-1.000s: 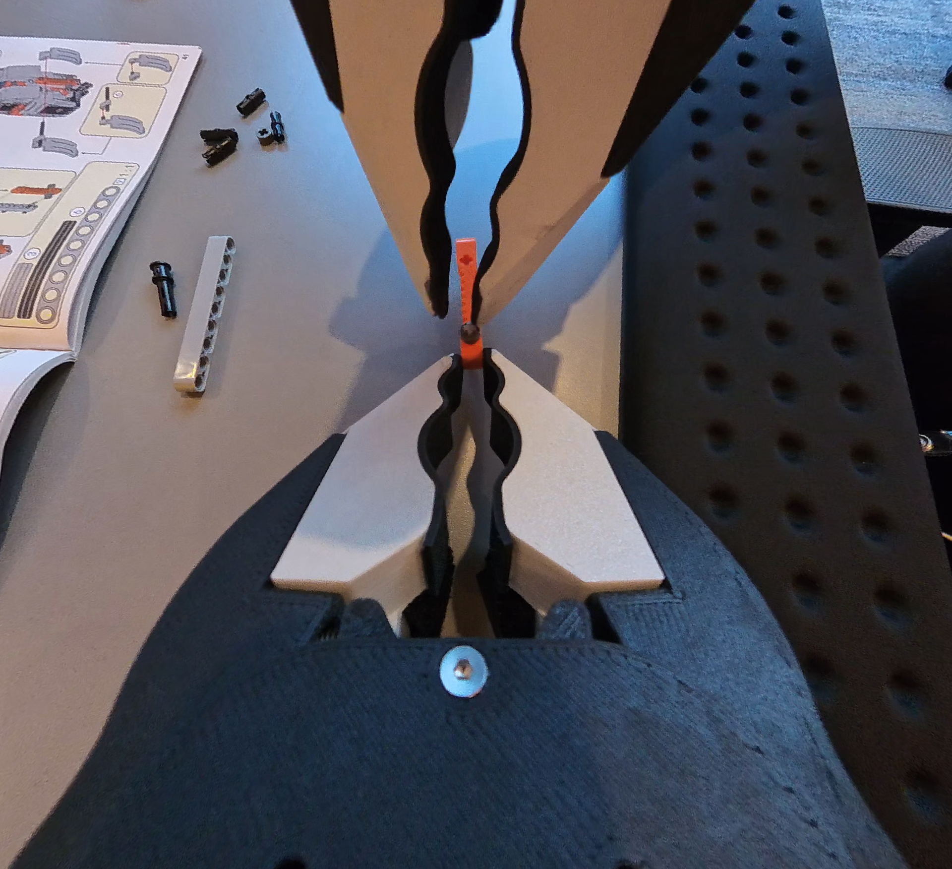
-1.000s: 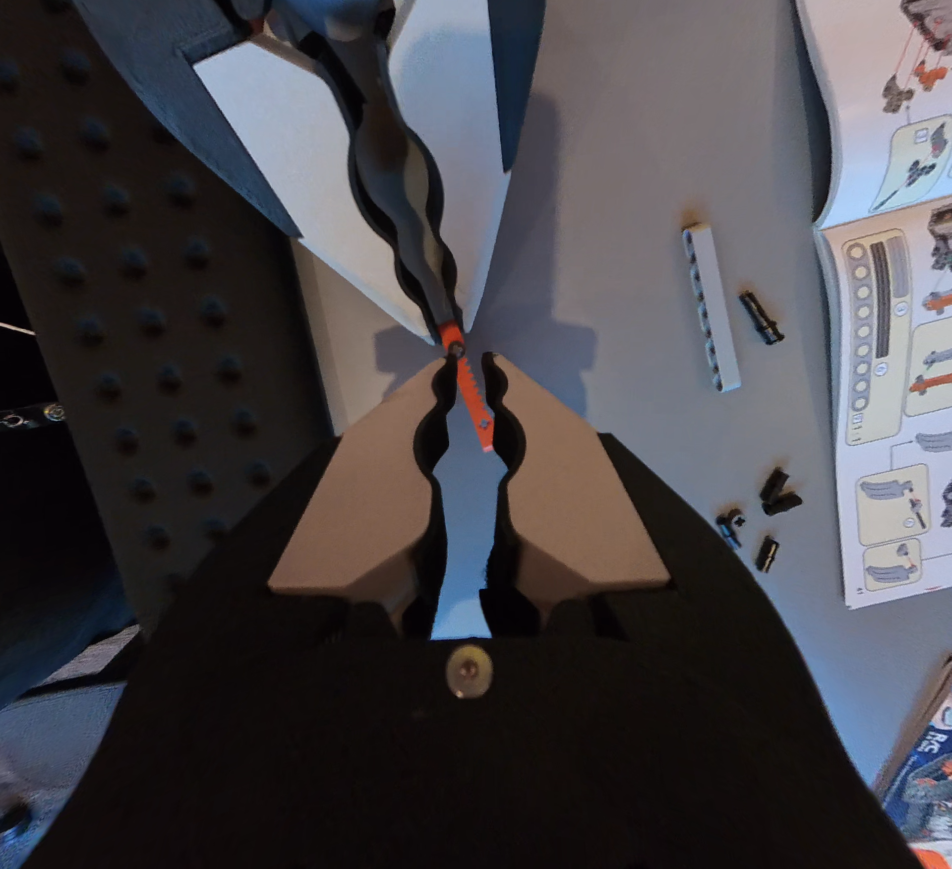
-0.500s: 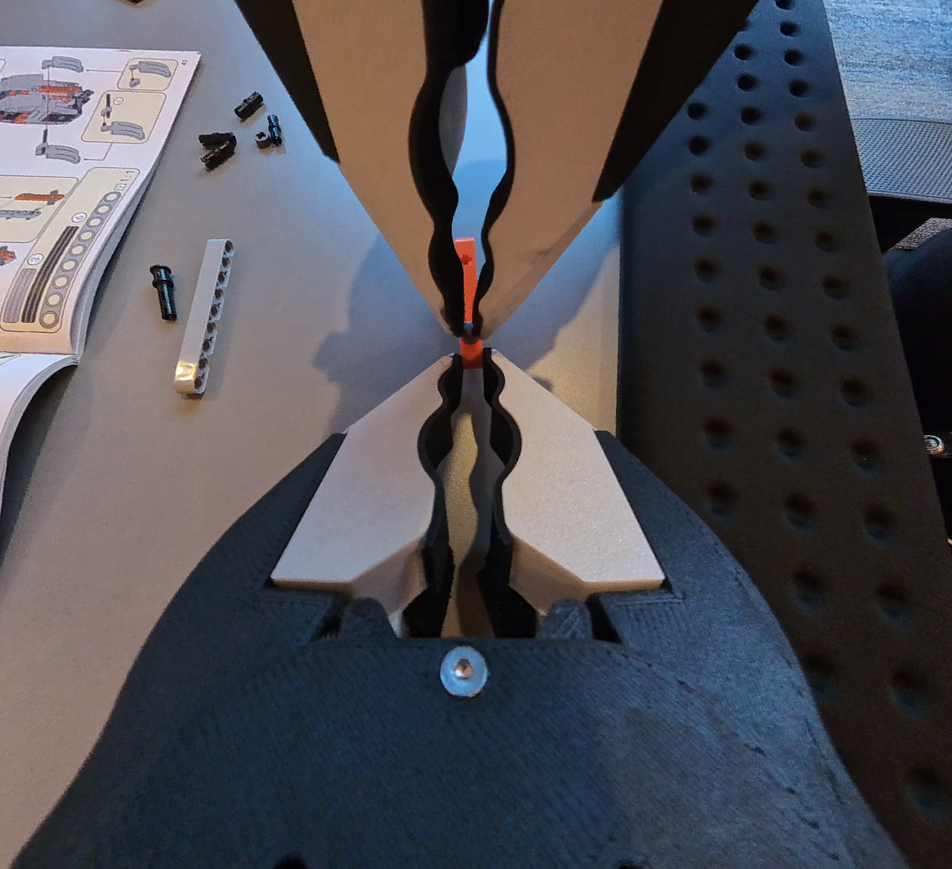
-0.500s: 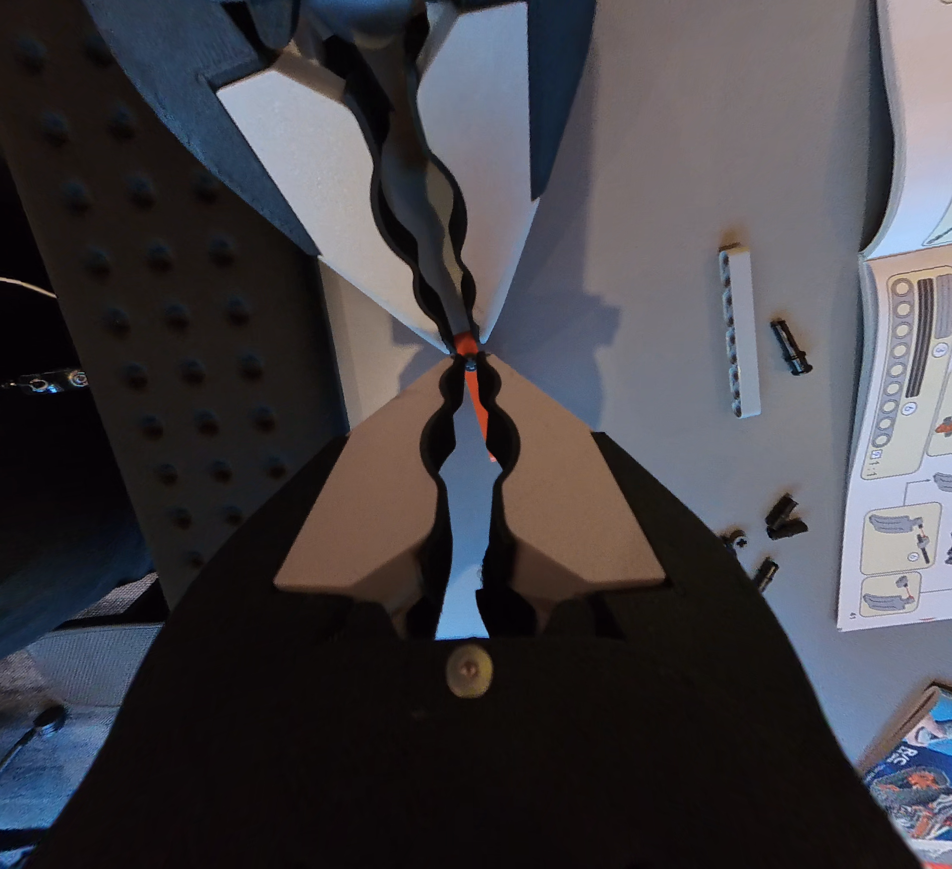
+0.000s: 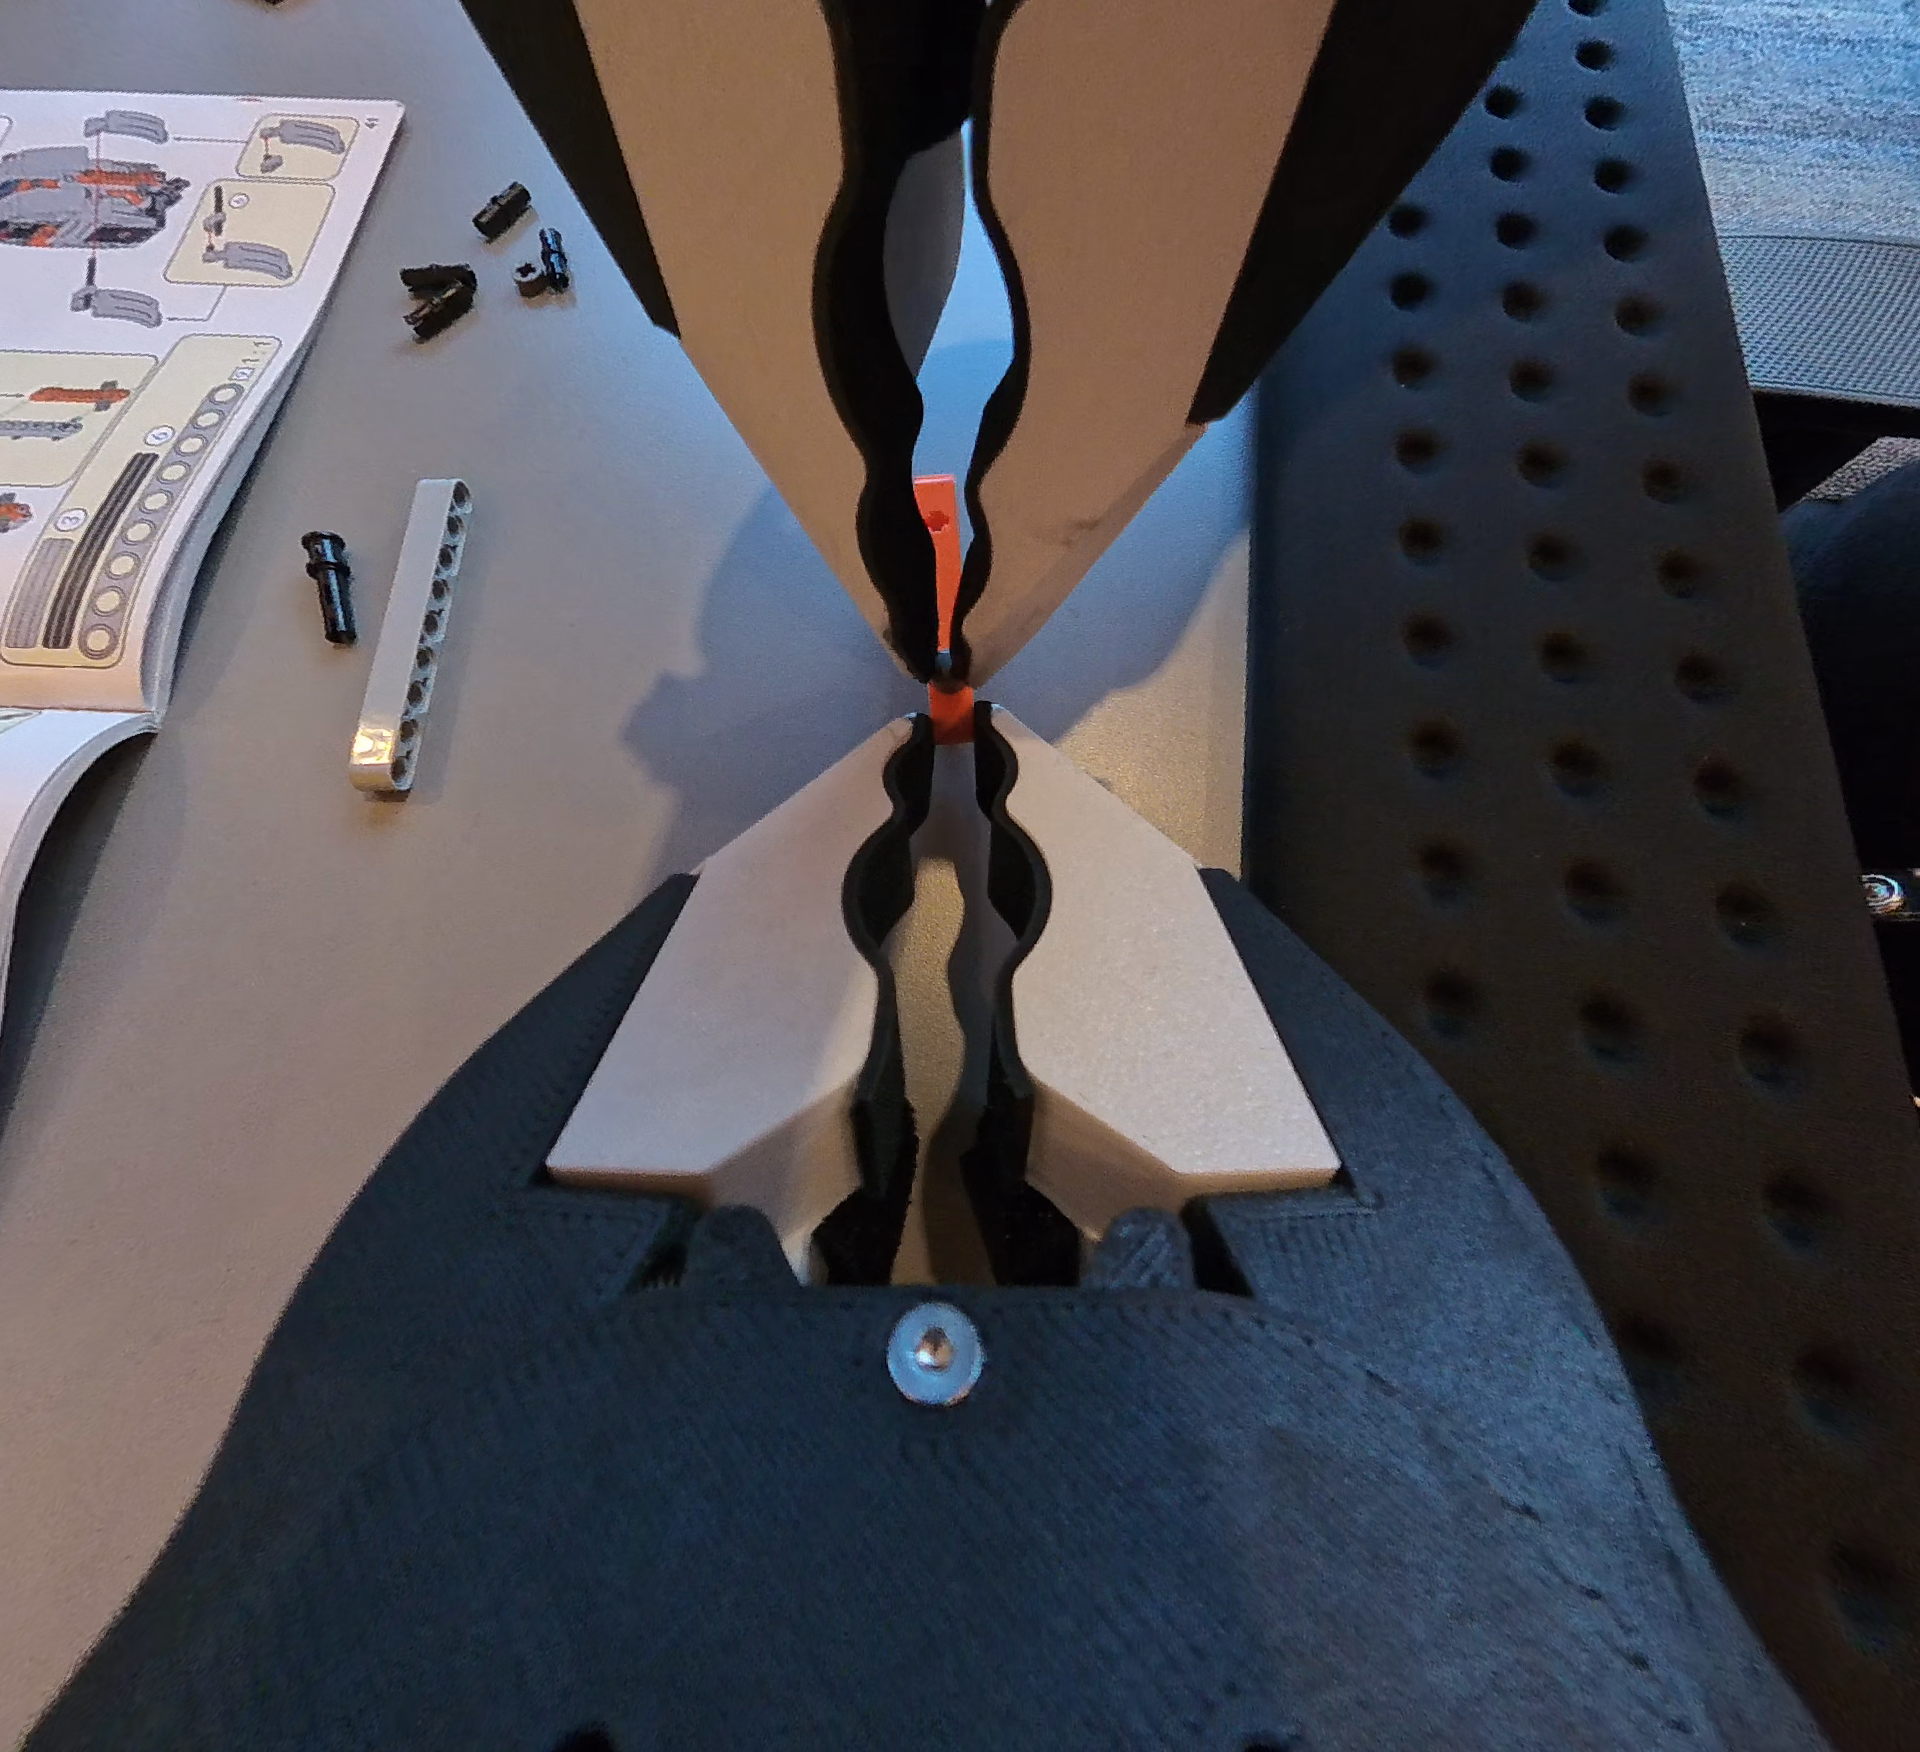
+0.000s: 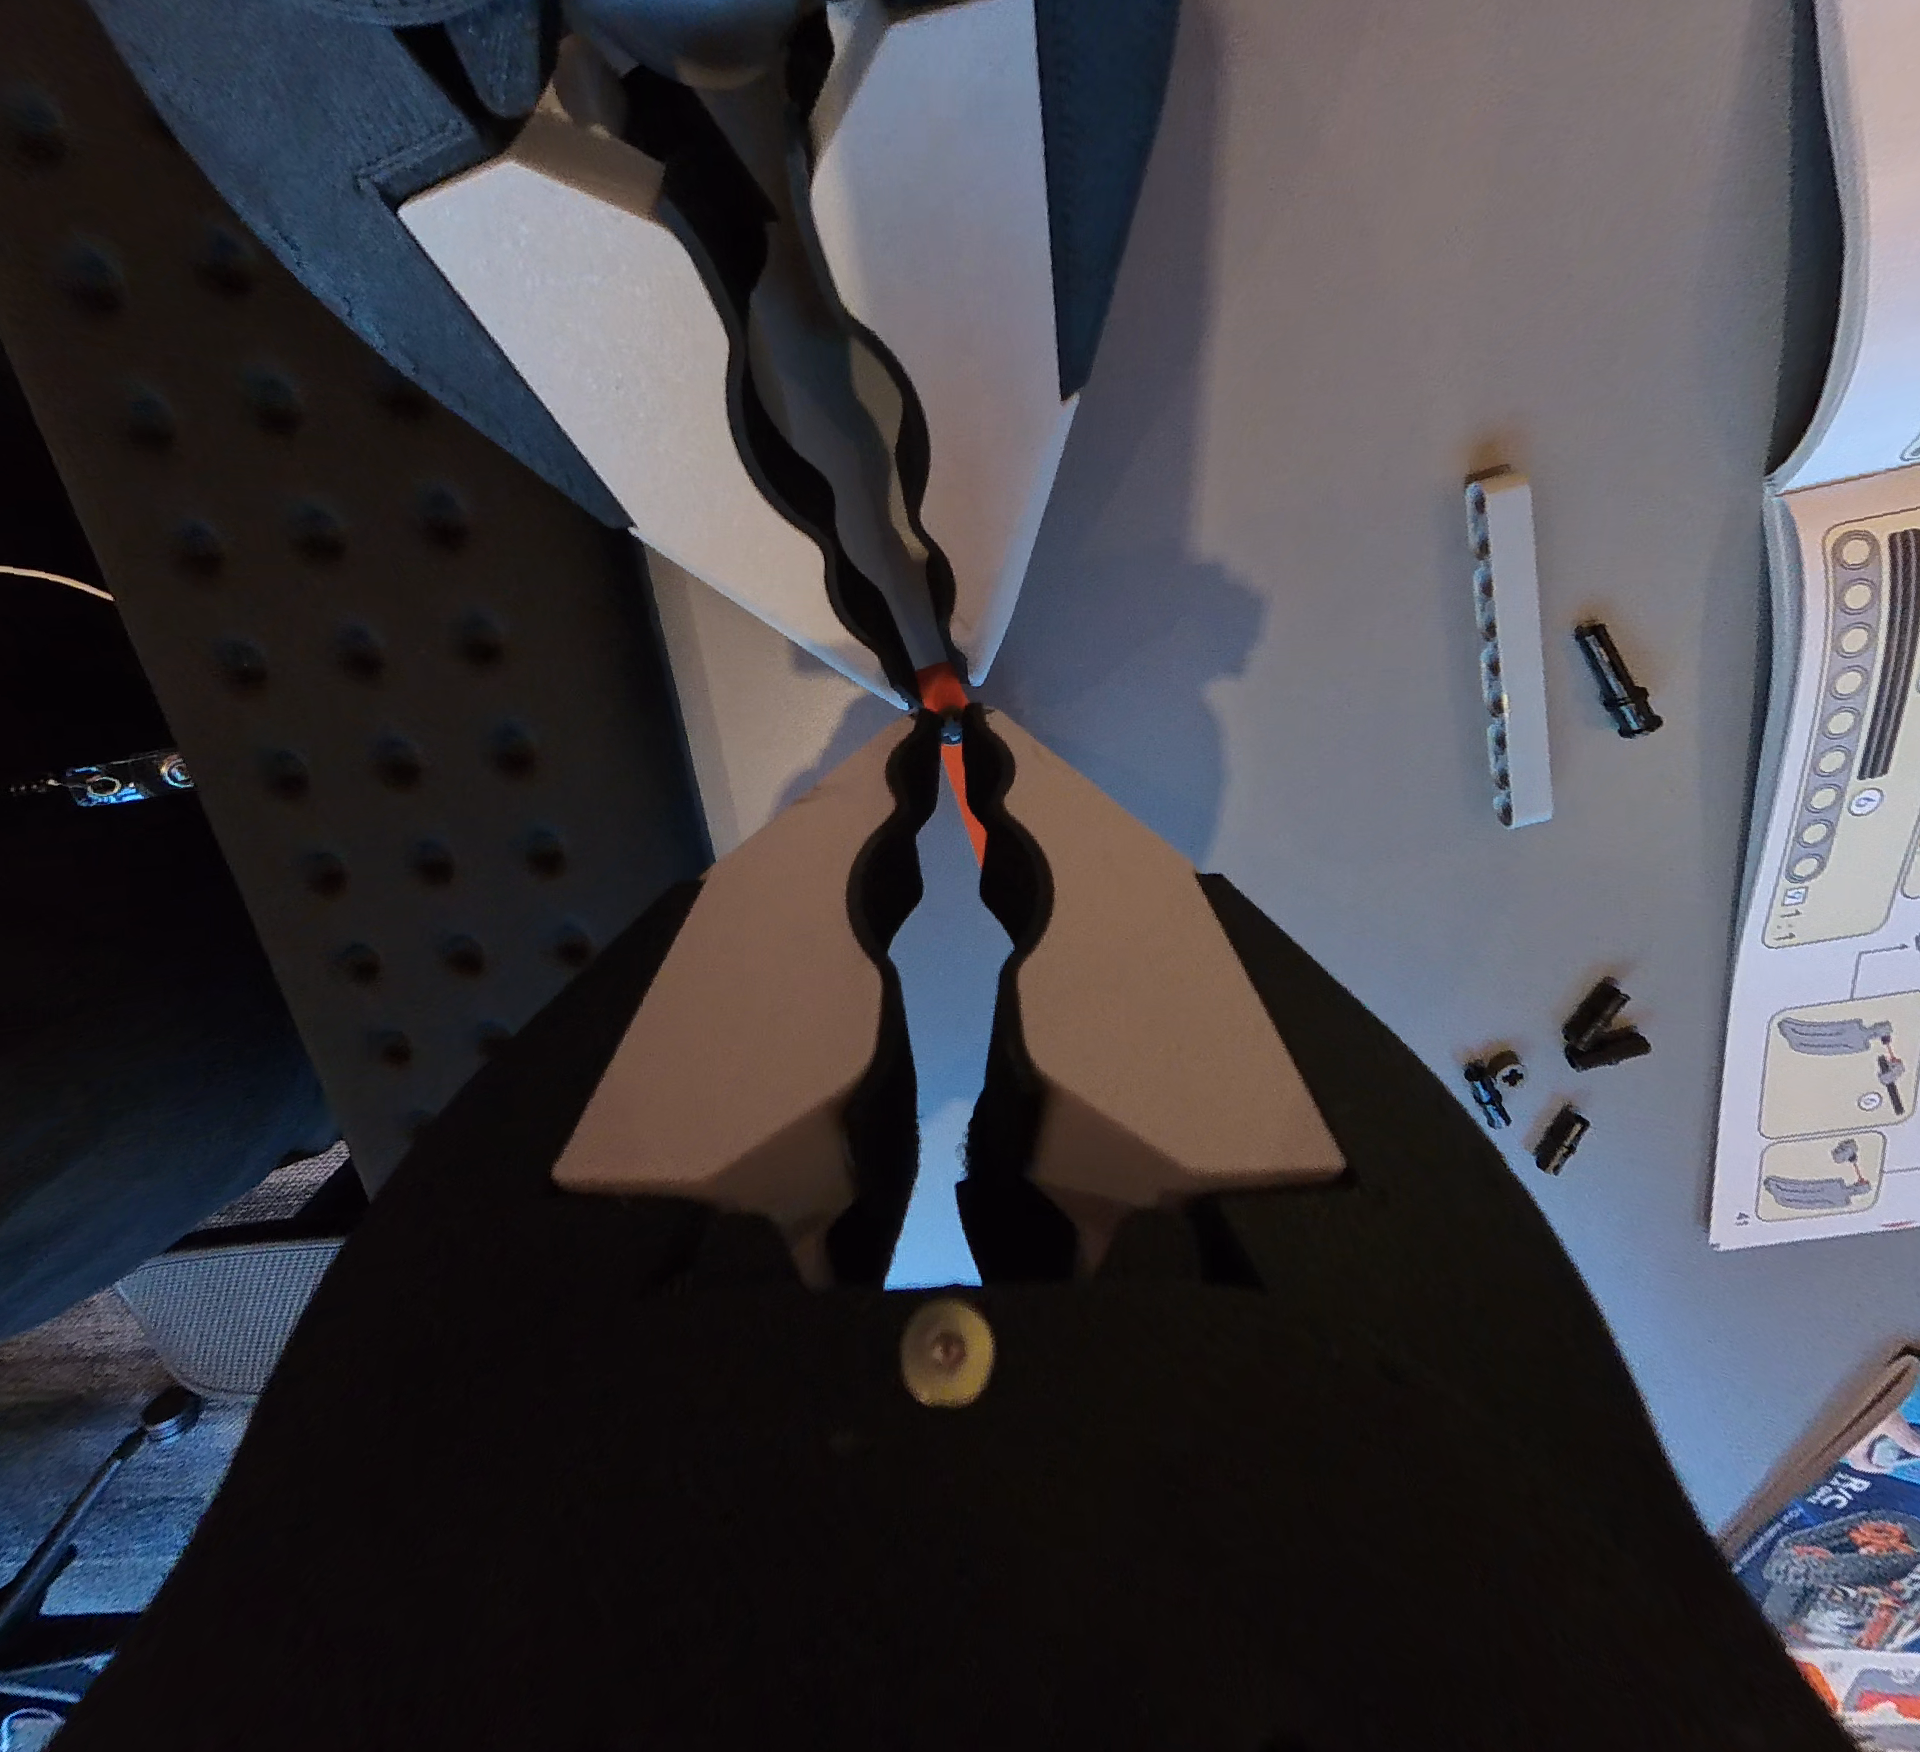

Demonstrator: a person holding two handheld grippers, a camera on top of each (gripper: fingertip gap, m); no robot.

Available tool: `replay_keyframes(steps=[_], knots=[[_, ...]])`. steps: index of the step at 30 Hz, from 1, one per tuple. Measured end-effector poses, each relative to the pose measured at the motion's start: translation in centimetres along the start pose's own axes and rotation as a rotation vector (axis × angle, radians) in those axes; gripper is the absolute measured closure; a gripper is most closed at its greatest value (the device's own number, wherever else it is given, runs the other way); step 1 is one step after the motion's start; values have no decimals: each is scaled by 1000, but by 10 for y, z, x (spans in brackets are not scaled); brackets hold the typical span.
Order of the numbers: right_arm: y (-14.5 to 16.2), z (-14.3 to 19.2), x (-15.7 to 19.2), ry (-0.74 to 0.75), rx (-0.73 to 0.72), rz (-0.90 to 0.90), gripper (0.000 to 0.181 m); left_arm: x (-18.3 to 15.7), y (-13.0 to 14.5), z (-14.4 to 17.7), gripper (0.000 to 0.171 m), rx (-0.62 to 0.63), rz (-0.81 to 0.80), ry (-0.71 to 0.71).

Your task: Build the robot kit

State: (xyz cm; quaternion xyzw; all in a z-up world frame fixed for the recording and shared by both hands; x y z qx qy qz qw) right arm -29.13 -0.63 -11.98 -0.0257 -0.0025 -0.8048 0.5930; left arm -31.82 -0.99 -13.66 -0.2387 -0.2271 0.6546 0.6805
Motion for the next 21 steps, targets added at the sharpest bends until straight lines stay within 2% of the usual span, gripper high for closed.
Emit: replay_keyframes(steps=[21], knots=[[3,-2,3,5,4,22,178,0,-1,0,167,-3,5,18]])
Point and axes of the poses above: each gripper's, where its closed fingertips meet, z back along the fingers, y out of its underside, x = y × z across the jaws, the point moved 3 cm from there along z, back along the fingers, and after that the axes turned 14 degrees about x, right-handed, at the moved point
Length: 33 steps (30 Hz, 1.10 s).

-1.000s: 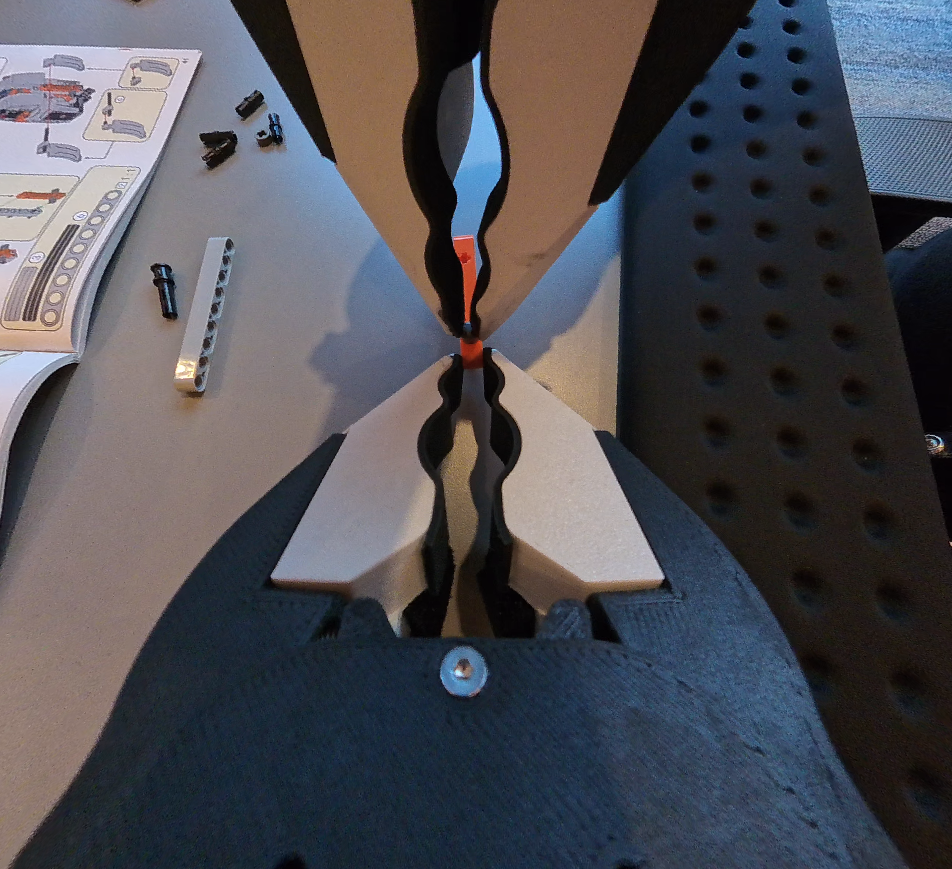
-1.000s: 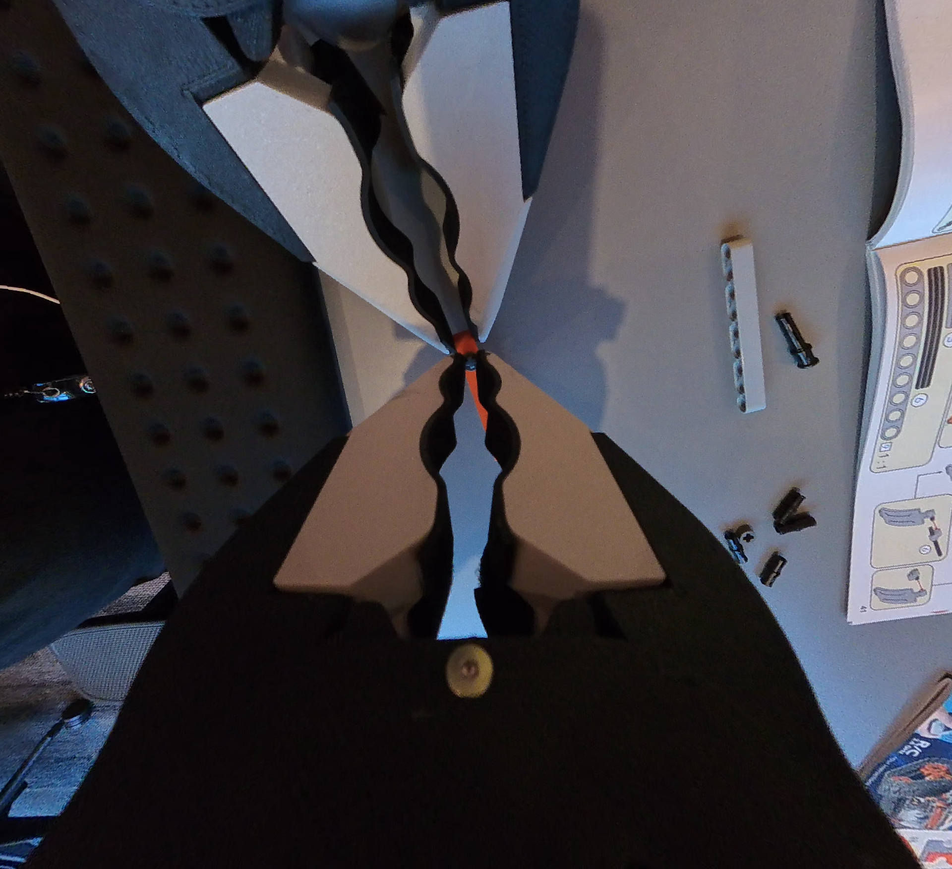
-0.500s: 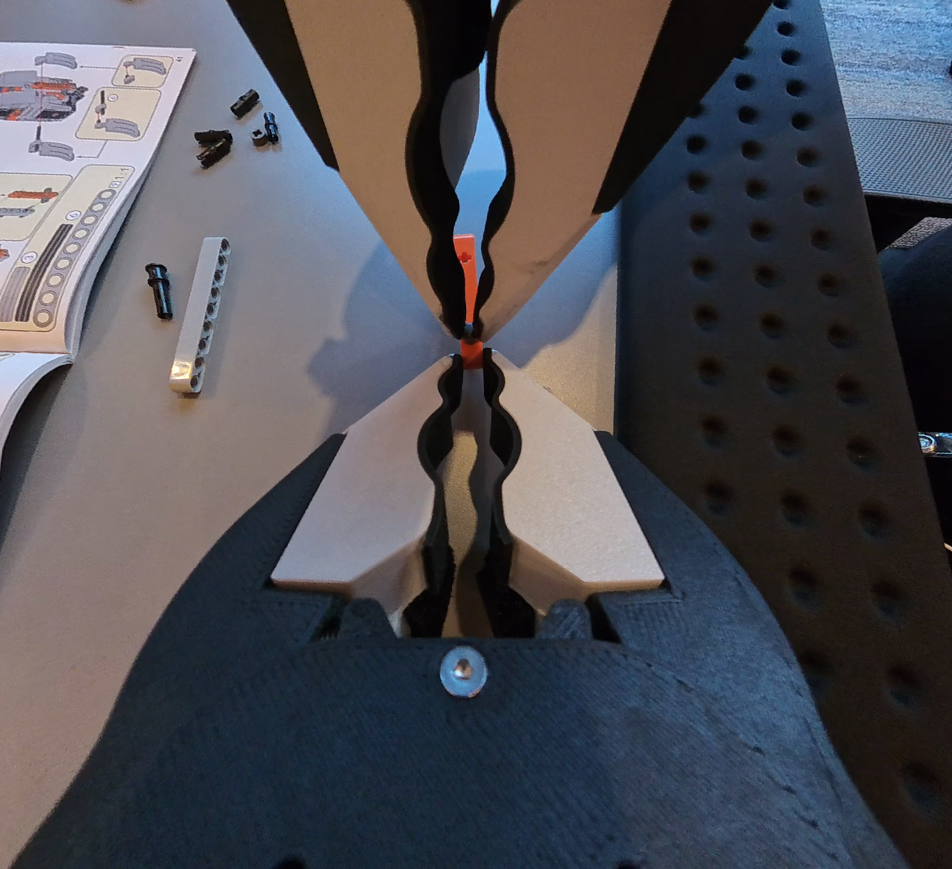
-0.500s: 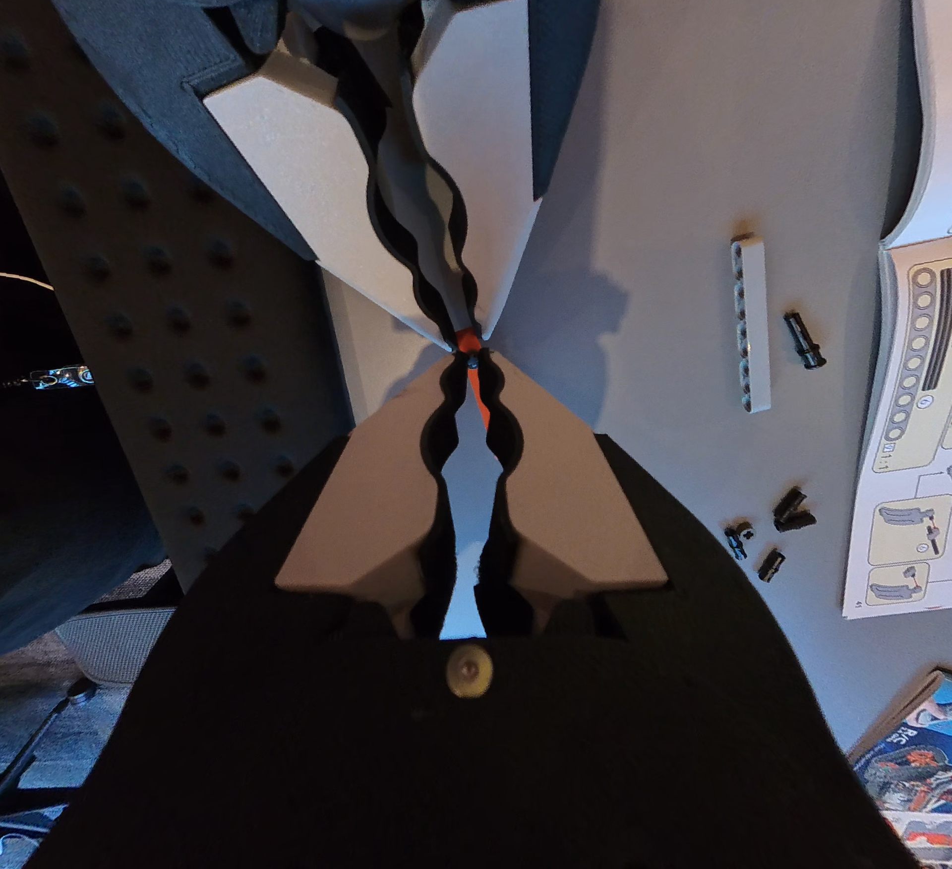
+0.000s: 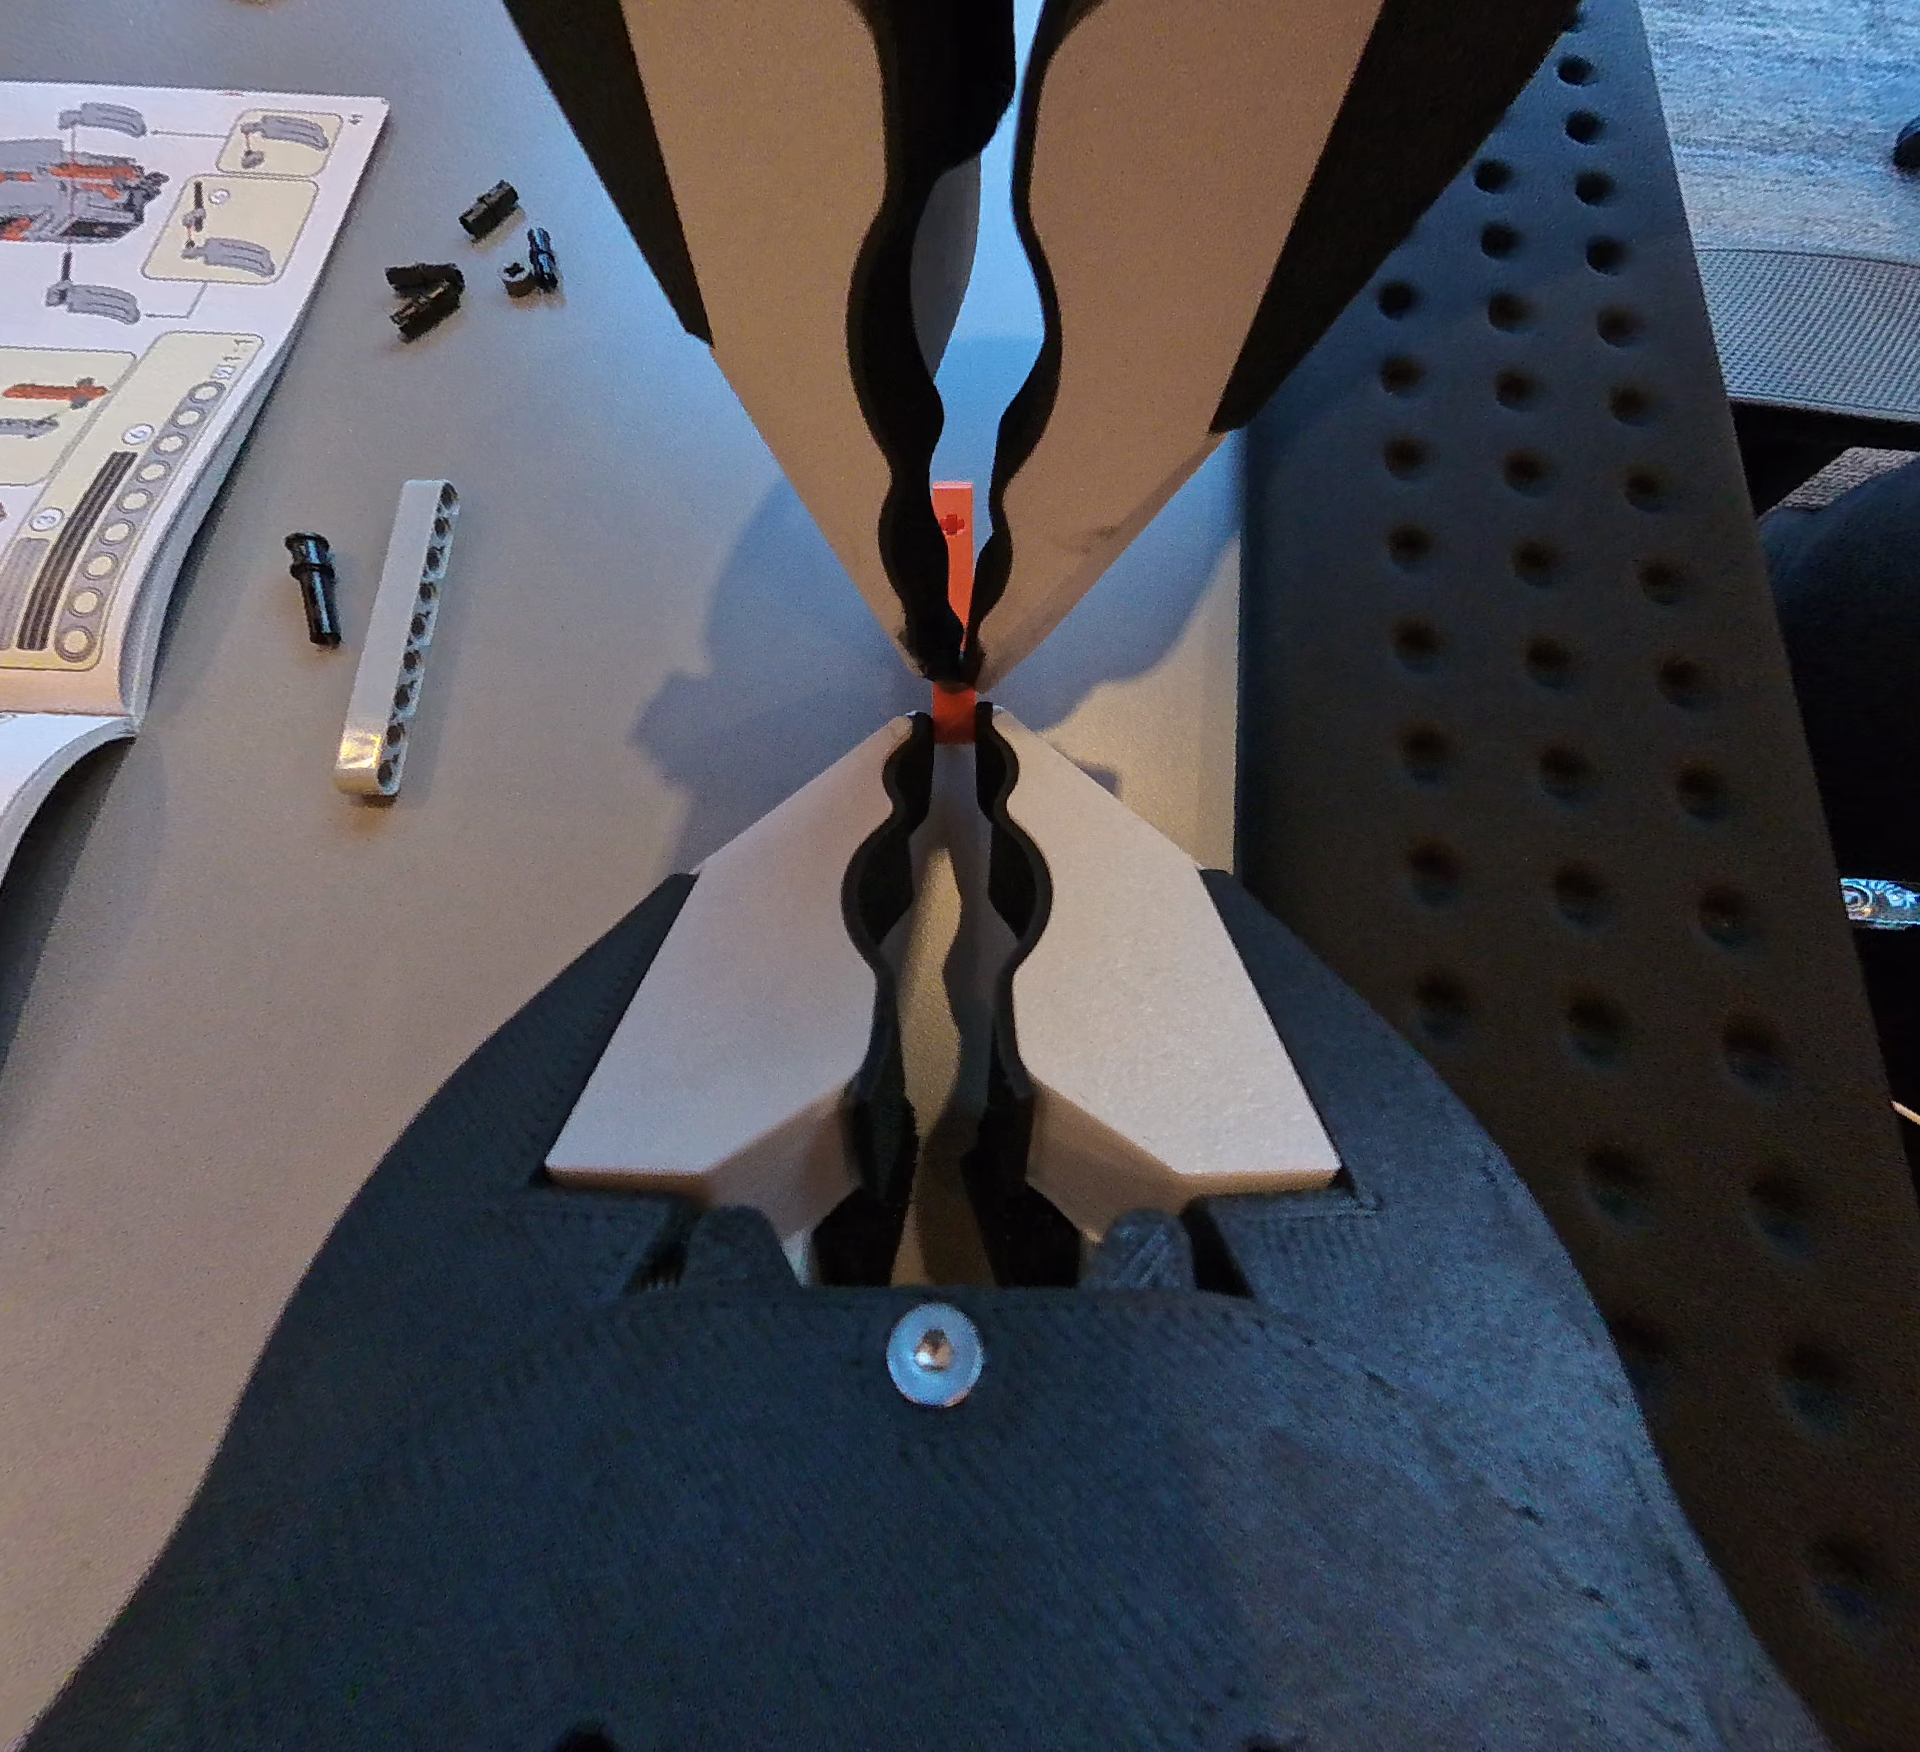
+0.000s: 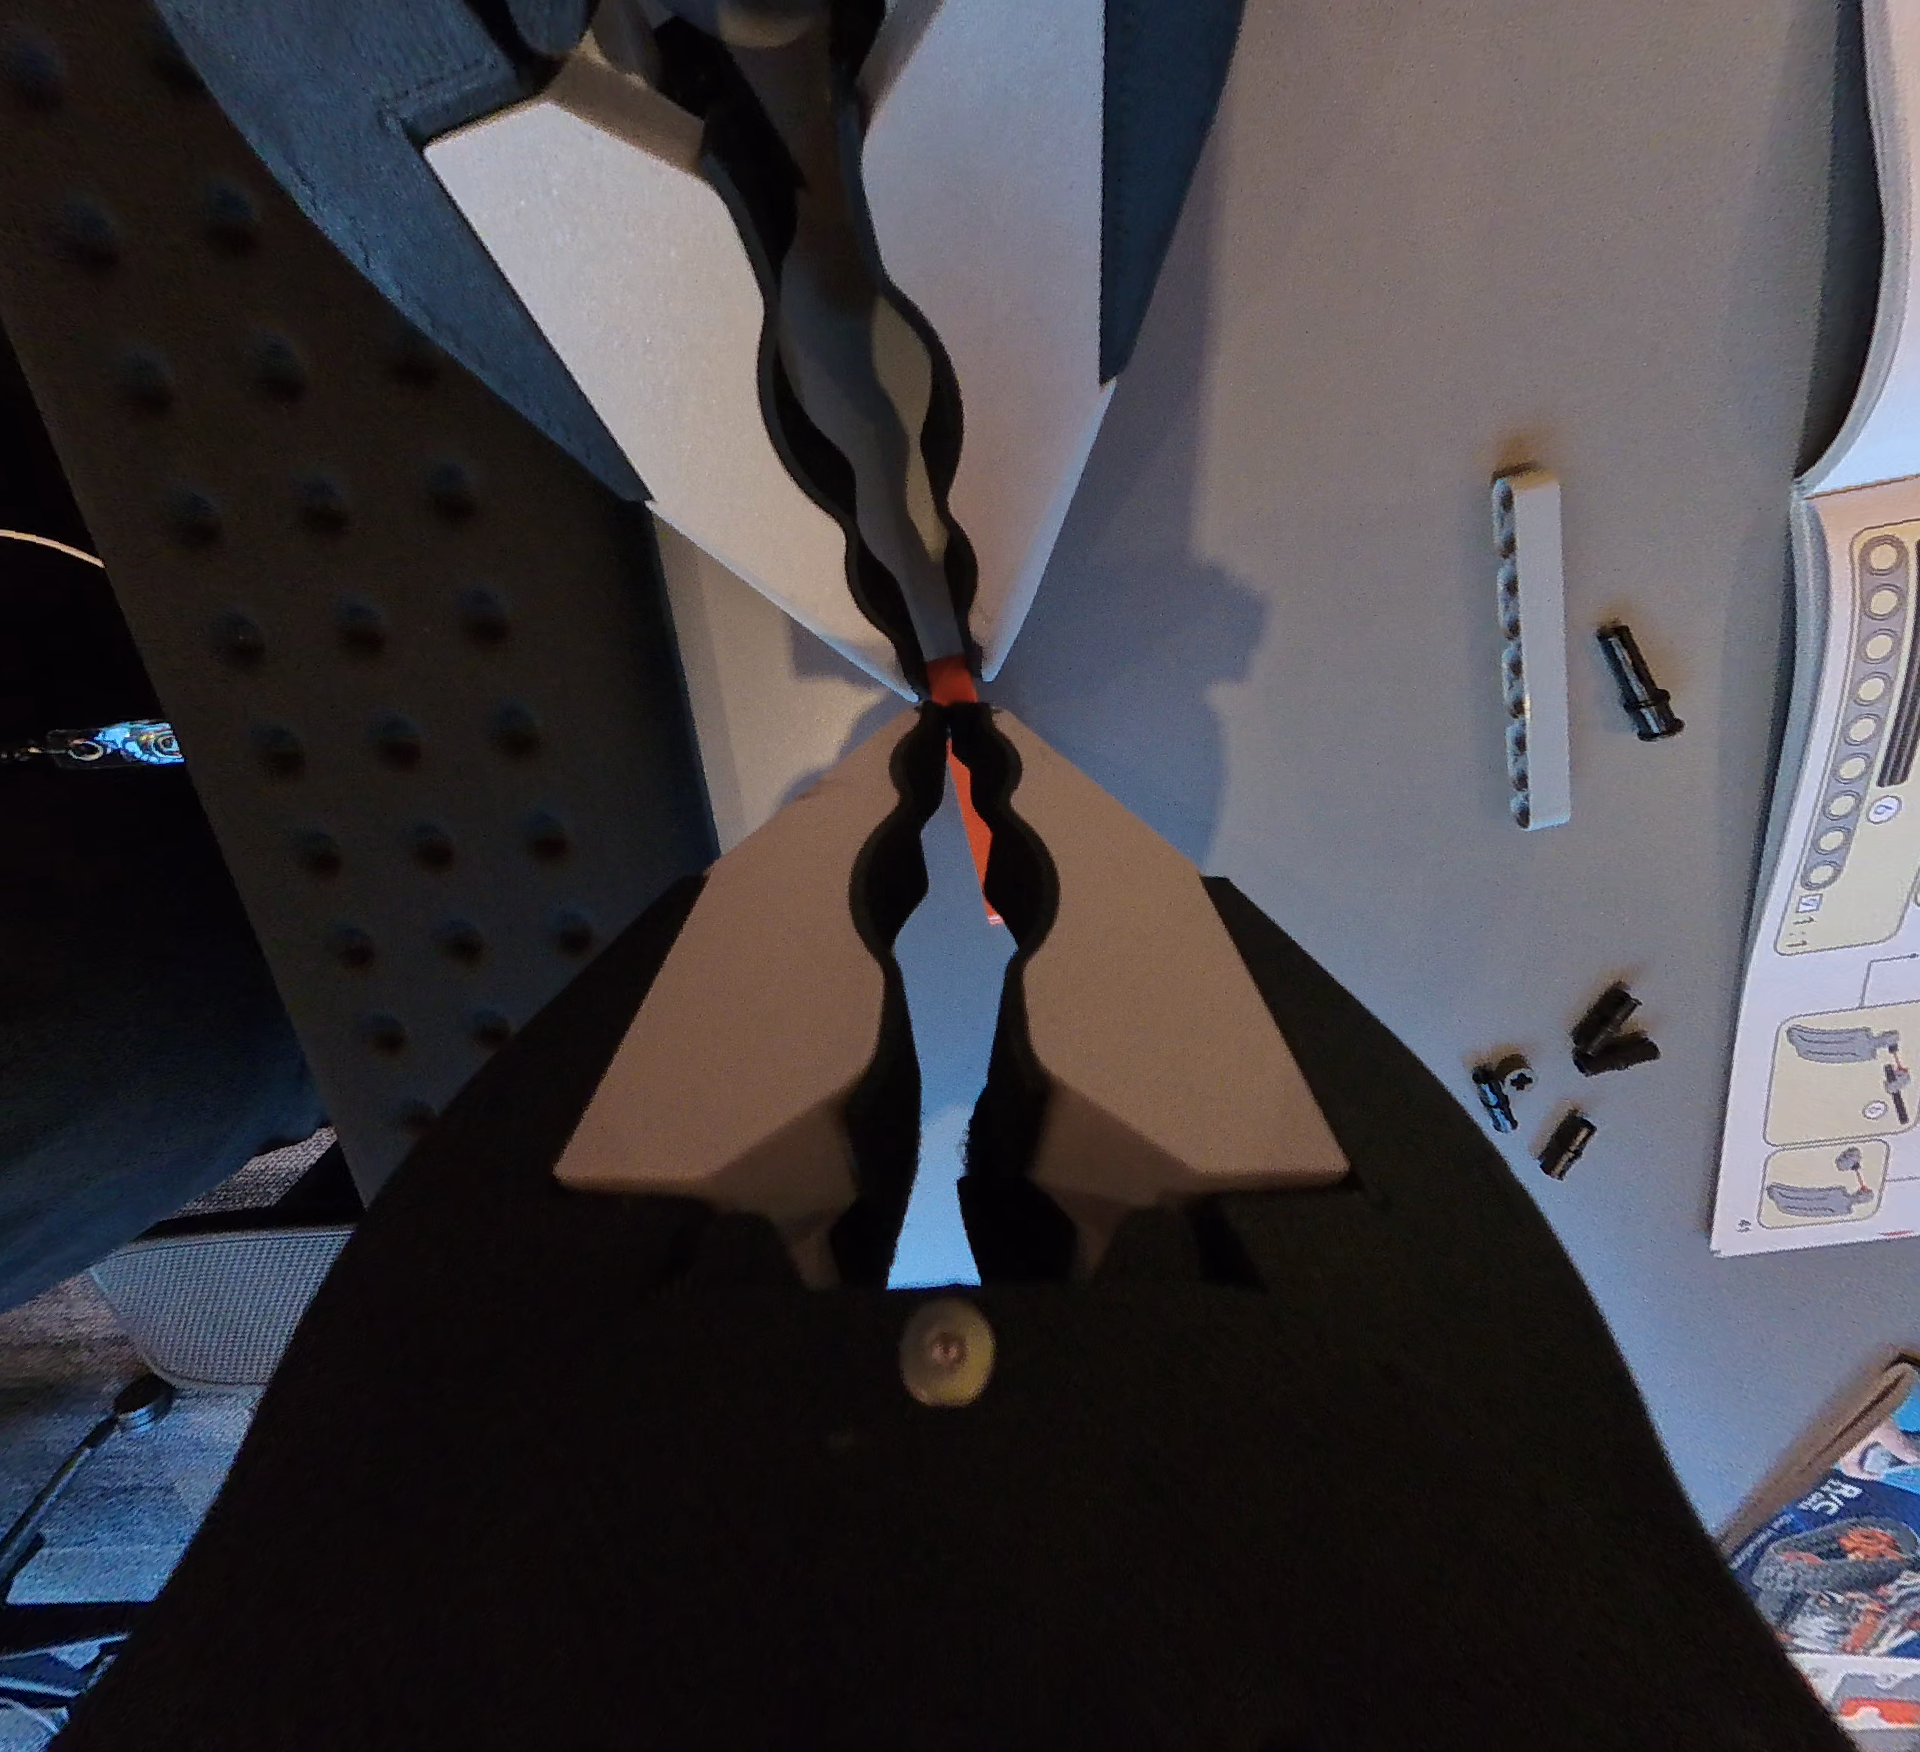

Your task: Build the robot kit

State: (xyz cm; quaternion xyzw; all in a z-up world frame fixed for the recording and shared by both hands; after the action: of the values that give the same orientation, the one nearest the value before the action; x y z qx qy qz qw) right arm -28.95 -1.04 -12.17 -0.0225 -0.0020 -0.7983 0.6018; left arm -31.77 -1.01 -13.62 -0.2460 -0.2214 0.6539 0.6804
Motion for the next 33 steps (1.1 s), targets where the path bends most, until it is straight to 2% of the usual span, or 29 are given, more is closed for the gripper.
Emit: replay_keyframes(steps=[8,12,14,20,24,29,33], knots=[[1,0,0,-4,-16,-7,178,0,0,0,167,-1,1,2],[1,5,-3,-13,-143,22,176,0,0,1,167,-1,5,13],[3,14,-9,11,-224,18,159,0,0,1,167,-6,24,42],[11,13,-3,-103,-441,35,155,1,-4,10,167,-81,170,230],[13,8,-1,86,-514,152,156,-2,-3,9,168,-72,258,367],[18,-3,5,163,-498,207,169,-2,-4,15,168,-114,415,609],[18,-2,9,204,-518,213,173,-2,-3,17,168,-122,467,708]])
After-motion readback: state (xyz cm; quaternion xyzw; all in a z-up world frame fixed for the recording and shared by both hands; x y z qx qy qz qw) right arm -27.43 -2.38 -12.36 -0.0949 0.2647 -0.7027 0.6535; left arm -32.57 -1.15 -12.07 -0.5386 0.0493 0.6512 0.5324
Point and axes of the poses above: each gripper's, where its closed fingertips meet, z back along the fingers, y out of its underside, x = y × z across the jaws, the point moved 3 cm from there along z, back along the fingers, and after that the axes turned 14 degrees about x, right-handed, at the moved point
